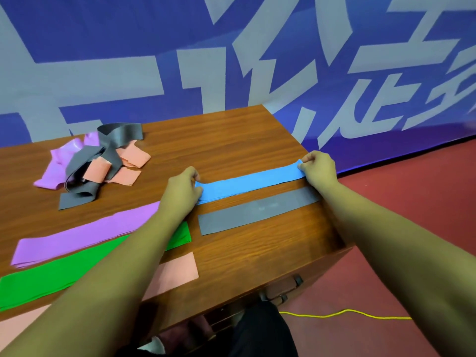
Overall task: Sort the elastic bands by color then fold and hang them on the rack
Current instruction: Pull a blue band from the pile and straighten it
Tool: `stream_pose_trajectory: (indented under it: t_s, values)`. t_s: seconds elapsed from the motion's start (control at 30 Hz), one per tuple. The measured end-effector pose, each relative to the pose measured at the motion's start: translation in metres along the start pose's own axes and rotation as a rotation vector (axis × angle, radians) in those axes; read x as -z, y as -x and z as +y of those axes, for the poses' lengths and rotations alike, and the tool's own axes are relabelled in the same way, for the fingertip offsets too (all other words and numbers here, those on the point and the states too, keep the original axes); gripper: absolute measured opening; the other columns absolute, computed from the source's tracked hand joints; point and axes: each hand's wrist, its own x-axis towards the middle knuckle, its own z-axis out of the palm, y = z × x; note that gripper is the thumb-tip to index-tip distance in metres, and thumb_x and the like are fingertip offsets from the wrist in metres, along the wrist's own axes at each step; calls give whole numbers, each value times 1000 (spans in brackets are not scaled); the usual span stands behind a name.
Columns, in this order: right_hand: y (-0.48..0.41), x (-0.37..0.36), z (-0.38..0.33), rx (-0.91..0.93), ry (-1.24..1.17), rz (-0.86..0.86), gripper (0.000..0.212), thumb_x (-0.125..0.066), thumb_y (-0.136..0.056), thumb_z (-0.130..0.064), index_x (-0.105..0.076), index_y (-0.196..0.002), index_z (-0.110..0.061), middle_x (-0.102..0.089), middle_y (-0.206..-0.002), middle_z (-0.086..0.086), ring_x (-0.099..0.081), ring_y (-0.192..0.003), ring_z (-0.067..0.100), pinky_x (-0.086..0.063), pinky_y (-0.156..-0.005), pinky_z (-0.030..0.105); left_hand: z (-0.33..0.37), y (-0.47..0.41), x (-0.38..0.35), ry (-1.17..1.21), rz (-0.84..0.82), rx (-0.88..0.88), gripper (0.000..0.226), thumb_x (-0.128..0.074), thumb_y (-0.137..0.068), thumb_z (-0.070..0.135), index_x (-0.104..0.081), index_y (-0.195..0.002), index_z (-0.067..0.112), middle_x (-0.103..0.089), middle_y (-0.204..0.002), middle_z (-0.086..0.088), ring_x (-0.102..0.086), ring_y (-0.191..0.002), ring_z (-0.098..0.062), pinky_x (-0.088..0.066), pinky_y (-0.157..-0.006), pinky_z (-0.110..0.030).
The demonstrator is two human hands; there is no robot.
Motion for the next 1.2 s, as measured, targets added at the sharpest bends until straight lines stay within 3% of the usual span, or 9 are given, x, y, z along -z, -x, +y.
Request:
stream_pose_trajectory:
  t_s: [0.1, 0.23, 0.33, 0.47, 0.67, 0.93, 1.2]
  values:
    - [-5, -3, 0, 82, 23, 19, 9, -67, -87, -15, -66, -95, -11, -66, -89, 5, -62, -86, 21, -53, -76, 34, -2, -3, -5, -121, 7, -65, 16, -62, -84, 7, -55, -96, 15, -62, -85, -10, -55, -82, -28, -38, -68, -32]
    - [-6, -11, 4, 97, 92, 14, 10, -68, -86, -14, -64, -96, -14, -64, -89, 3, -62, -88, 23, -55, -80, 43, -7, 4, -17, -212, 70, -144, 12, -59, -87, 6, -63, -99, 8, -49, -98, -12, -55, -82, -34, -40, -67, -33]
    - [1, -17, 6, 198, 325, 70, 7, -61, -90, -15, -63, -96, -16, -59, -92, 8, -56, -91, 30, -49, -76, 43, -13, 2, -21, -211, 124, -209, 16, -62, -83, 1, -70, -95, 8, -45, -96, -10, -54, -84, -32, -41, -71, -34]
    - [13, -17, -16, 308, 561, 72, 19, -52, -91, -18, -66, -101, -10, -57, -102, 13, -52, -97, 34, -44, -81, 43, -12, -1, -11, -358, 111, -194, 28, -61, -83, 10, -70, -108, 21, -55, -96, -8, -53, -99, -34, -36, -82, -40]
    - [59, -49, -97, 468, 444, -196, 36, -51, -92, -38, -61, -117, -15, -54, -115, 12, -51, -112, 34, -42, -96, 45, -35, -7, 45, -284, 181, -68, 19, -64, -82, 17, -67, -100, 13, -54, -106, -14, -49, -107, -37, -39, -92, -43]
    - [110, -151, -208, 646, 303, -481, 38, -53, -90, -31, -57, -122, -12, -57, -118, 14, -54, -114, 35, -45, -98, 44, -131, -6, 128, -351, 254, 105, 22, -65, -80, 14, -67, -101, 9, -55, -104, -17, -53, -103, -39, -47, -87, -47]
    - [118, -249, -264, 601, 346, -537, 39, -60, -89, -37, -60, -113, -6, -56, -121, 17, -53, -114, 36, -45, -91, 40, -178, -34, 130, -341, 213, 59, 33, -66, -84, 26, -64, -116, 19, -55, -101, -9, -59, -93, -33, -48, -85, -44]
